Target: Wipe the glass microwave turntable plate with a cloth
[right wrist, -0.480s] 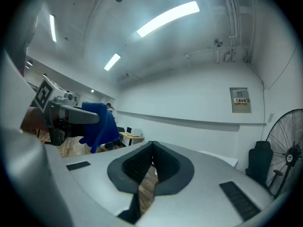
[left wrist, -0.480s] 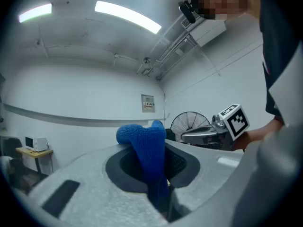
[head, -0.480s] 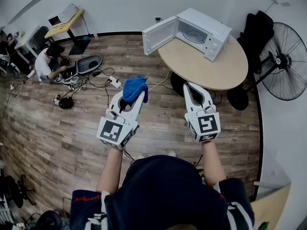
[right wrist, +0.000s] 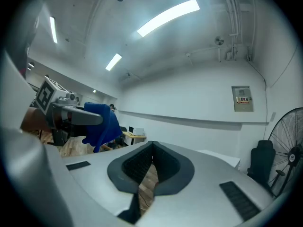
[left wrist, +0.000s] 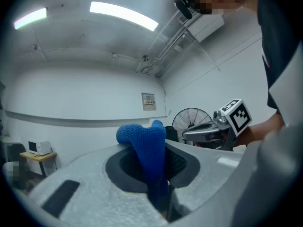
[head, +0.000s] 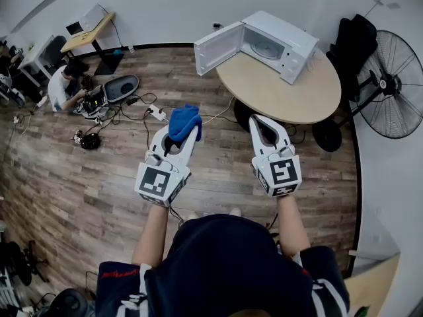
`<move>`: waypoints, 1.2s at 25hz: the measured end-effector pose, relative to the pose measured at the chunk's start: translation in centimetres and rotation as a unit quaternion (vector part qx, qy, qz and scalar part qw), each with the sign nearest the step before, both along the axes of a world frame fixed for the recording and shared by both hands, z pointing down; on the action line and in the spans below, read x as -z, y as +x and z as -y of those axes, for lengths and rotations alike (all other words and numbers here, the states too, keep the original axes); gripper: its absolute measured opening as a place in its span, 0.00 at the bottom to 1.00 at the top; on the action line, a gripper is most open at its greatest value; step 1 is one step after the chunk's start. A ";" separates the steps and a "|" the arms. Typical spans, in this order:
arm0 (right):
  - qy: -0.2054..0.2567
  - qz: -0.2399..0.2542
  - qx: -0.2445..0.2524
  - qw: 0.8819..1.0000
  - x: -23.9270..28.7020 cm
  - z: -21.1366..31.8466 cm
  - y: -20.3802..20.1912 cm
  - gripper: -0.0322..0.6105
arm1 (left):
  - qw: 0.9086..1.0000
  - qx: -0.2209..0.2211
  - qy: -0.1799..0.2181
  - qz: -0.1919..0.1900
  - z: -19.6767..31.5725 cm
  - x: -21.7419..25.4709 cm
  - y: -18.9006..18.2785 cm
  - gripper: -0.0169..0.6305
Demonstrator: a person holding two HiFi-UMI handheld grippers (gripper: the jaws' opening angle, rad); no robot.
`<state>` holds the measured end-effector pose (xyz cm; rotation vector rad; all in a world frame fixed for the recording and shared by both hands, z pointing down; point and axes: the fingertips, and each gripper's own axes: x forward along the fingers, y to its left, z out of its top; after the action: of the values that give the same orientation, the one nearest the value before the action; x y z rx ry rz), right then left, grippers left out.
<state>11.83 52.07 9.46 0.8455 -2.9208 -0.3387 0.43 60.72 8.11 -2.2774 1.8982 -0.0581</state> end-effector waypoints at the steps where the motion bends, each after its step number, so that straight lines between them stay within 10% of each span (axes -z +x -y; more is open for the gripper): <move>1: 0.000 0.000 0.000 1.000 0.0 0.1 0.2 0.06 | 1.000 0.000 -0.001 0.000 0.1 0.0 0.2 0.11; 30: -0.040 -0.029 0.043 0.998 -5.6 7.2 6.5 0.06 | 0.997 0.028 -0.057 0.035 6.9 -5.1 8.5 0.11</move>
<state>18.34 44.82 15.08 0.6897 -2.9015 -0.2459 8.95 53.83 13.18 -2.2603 1.9706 -0.2566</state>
